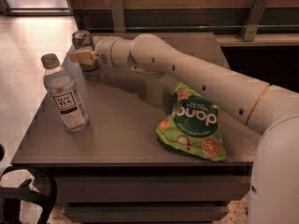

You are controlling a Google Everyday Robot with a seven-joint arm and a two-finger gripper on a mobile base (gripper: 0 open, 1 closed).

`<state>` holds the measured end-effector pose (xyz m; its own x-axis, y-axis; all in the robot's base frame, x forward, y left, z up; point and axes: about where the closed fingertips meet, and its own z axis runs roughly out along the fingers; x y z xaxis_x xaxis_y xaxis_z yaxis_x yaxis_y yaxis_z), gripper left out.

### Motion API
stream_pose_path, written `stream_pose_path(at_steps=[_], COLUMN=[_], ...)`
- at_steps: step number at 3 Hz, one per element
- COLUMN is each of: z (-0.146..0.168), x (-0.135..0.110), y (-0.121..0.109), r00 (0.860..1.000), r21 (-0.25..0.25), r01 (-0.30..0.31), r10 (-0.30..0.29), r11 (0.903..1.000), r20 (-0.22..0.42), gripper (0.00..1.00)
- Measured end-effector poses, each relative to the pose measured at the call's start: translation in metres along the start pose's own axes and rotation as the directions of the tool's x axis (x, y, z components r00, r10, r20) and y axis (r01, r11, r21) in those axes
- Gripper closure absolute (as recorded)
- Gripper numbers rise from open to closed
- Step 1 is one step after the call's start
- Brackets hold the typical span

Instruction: Pick 7up can

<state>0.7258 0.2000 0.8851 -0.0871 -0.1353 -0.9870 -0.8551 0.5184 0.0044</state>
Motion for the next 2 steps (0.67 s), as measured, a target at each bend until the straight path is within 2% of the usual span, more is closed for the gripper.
stream_pose_path(at_steps=[1, 2], z=[0.0019, 0.0032], x=[0.0, -0.0001], y=[0.0023, 0.004], r00=[1.0, 1.0], r21=[-0.004, -0.007], r01=[0.0, 0.0], r10=[0.0, 0.0], r11=[1.0, 1.0], r20=[0.0, 0.0], gripper=[0.64, 0.88])
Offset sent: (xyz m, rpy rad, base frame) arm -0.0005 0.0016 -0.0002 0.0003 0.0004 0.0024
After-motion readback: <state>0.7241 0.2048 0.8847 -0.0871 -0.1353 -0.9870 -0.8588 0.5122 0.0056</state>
